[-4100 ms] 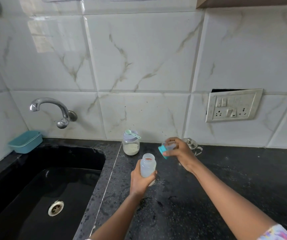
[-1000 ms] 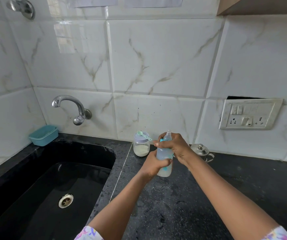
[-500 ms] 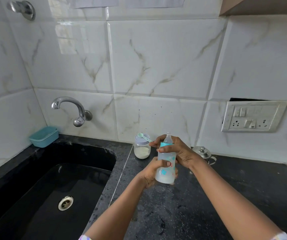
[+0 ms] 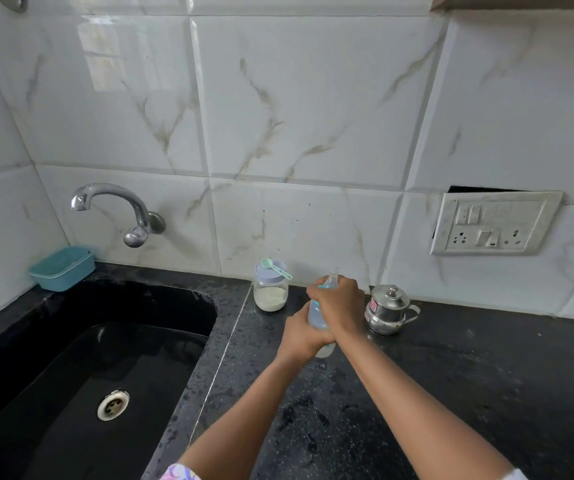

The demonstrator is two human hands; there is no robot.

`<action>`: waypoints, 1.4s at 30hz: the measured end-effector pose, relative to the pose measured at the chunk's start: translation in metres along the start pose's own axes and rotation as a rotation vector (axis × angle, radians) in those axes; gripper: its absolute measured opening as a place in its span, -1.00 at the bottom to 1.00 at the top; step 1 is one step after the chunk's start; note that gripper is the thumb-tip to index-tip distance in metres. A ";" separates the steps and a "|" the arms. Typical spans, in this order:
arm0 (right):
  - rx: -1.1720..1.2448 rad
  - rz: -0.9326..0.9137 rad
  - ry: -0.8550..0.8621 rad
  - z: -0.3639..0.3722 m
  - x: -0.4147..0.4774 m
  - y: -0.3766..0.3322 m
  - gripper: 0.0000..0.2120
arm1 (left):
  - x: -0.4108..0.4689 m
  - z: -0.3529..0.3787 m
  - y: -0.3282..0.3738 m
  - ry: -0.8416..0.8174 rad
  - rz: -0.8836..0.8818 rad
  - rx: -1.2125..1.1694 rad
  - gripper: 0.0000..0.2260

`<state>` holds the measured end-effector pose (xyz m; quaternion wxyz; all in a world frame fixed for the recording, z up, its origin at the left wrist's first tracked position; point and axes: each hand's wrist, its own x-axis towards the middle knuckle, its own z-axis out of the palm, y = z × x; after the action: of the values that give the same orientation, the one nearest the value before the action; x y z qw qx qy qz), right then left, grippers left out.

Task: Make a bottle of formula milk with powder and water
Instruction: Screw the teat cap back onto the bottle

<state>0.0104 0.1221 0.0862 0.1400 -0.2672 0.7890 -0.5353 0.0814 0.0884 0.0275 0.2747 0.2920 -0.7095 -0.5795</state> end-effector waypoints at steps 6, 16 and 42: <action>-0.130 0.033 0.034 0.012 -0.005 0.032 -0.77 | -0.001 0.011 -0.034 0.016 -0.042 0.124 -0.46; 0.072 -0.109 -0.428 0.012 0.023 0.081 -0.51 | 0.007 0.012 -0.081 -0.034 -0.177 0.099 -0.56; -0.465 -0.074 -0.308 0.019 0.102 0.105 -0.55 | 0.007 0.013 -0.091 -0.058 -0.174 0.272 -0.41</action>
<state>-0.0919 0.0786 -0.0109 0.1735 -0.3988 0.8499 -0.2975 0.0755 0.0774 -0.0642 0.1607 0.3700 -0.7610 -0.5082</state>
